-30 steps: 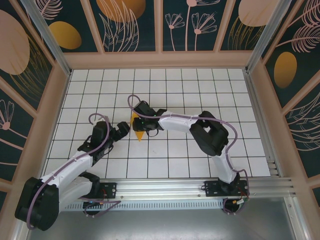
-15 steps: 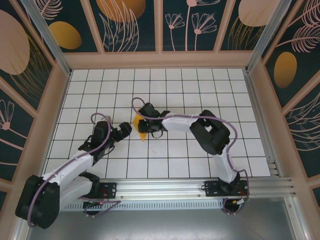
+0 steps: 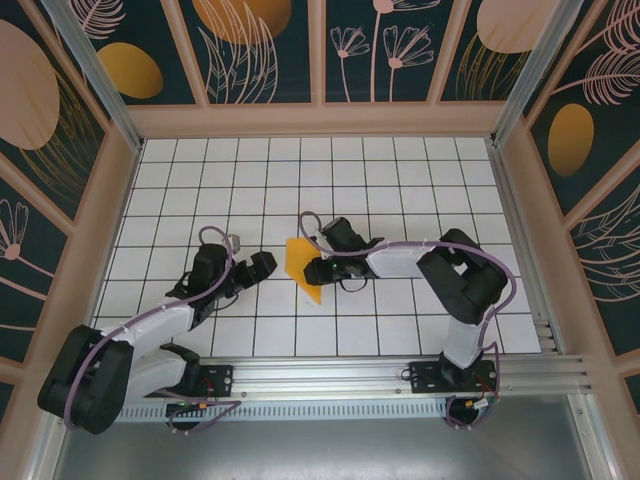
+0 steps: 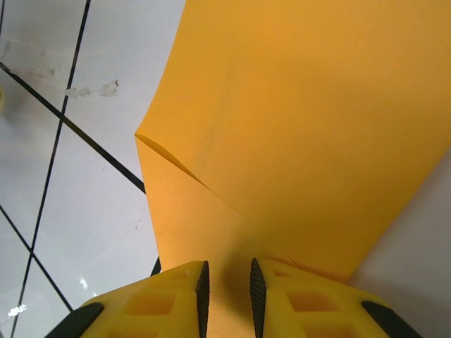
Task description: Fold a paper plane with a square sheet of paper (pick it up from the middle)
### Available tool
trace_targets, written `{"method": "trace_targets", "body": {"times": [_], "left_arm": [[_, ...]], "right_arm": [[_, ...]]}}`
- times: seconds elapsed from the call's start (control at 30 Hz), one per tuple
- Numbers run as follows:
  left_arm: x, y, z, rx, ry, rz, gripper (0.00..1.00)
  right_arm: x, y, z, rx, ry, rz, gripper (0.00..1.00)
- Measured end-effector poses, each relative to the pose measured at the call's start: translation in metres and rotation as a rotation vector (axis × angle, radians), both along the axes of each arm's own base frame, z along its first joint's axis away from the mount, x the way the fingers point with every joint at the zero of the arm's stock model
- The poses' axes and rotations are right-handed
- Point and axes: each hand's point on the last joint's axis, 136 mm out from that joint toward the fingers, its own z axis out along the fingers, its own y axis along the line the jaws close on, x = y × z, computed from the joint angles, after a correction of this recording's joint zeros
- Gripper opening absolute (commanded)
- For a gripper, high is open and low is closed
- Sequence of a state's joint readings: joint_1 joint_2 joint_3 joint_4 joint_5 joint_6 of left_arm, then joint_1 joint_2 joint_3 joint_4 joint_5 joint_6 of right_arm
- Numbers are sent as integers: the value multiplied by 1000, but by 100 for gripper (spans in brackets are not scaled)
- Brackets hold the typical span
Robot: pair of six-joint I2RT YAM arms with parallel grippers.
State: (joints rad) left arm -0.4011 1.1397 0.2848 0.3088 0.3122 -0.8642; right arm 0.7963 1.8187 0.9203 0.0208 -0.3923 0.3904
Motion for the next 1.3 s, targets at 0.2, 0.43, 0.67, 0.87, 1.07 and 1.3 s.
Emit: {"method": "trace_targets", "body": {"times": [0.2, 0.43, 0.67, 0.87, 1.07, 1.3], "left_arm": [[-12, -26, -5, -41, 31, -72, 88], [-23, -45, -19, -52, 86, -110, 85], [-17, -58, -19, -61, 93, -116, 83], [-12, -68, -20, -67, 103, -121, 81], [-8, -82, -21, -64, 120, -138, 77], [-1, -88, -24, -47, 145, -130, 73]], "right_arm": [[4, -3, 1, 31, 14, -15, 23], [7, -9, -3, 48, 36, -51, 17], [11, -16, -6, 98, 81, -111, 13], [12, -18, -4, 163, 115, -144, 13], [13, -19, -4, 180, 125, -157, 13], [12, -21, -4, 194, 127, -154, 13]]}}
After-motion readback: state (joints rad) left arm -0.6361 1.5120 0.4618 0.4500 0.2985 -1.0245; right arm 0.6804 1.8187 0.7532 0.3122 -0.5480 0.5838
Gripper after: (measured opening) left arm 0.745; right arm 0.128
